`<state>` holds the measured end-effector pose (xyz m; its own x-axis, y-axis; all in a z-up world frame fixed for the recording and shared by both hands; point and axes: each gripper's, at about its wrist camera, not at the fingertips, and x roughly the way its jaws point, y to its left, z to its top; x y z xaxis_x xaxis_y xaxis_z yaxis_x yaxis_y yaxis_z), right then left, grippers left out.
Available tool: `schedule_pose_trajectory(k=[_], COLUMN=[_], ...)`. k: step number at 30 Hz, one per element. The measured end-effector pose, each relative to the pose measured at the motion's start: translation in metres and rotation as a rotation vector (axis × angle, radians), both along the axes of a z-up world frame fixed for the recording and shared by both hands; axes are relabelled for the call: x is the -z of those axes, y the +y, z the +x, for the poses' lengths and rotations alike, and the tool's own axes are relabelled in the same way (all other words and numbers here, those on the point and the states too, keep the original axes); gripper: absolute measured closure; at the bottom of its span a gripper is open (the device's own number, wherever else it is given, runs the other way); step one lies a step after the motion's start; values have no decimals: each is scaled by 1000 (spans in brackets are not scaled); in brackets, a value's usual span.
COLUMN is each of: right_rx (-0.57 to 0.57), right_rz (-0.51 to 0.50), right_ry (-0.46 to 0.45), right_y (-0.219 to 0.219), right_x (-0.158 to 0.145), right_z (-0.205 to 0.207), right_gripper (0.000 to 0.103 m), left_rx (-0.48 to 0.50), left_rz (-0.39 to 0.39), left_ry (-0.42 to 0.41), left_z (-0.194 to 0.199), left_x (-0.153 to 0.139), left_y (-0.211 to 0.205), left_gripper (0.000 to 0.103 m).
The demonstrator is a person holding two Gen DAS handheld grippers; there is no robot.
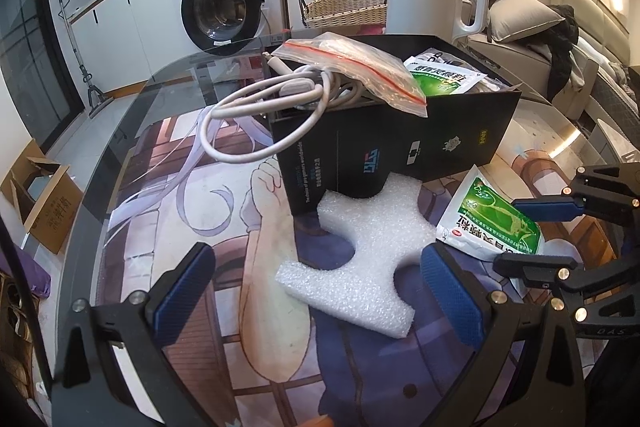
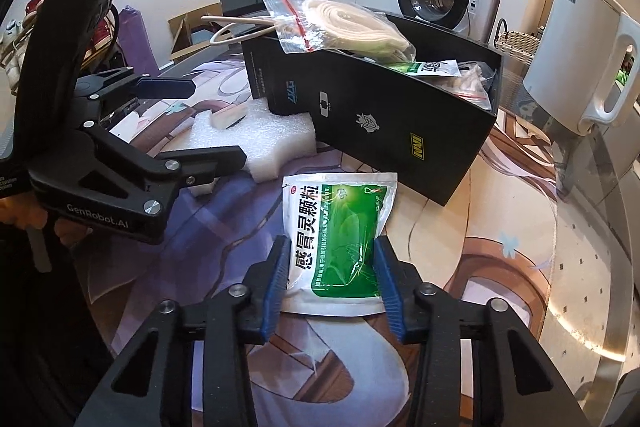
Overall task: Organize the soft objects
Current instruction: 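Grasp the white foam piece with the left tool while the right tool holds the packet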
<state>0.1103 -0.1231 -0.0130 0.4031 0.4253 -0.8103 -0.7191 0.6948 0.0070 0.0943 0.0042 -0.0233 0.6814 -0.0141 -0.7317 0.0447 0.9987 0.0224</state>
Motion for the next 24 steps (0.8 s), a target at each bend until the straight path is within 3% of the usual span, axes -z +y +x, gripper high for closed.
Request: schedule_pose_trajectory(k=[7, 15, 24], right_rx=[-8, 0, 6], right_rz=[8, 50, 56], right_ry=[-14, -18, -22], right_y=[0, -10, -13], right_x=[-1, -9, -9], right_z=[-2, -5, -6], right_gripper=[69, 69, 69], left_rx=[19, 34, 72], left_rz=[-31, -11, -40], left_ry=[-6, 18, 59], left_z=[-1, 4, 15], left_x=[-4, 1, 6], left_y=[-1, -10, -19], left_gripper=[0, 0, 2])
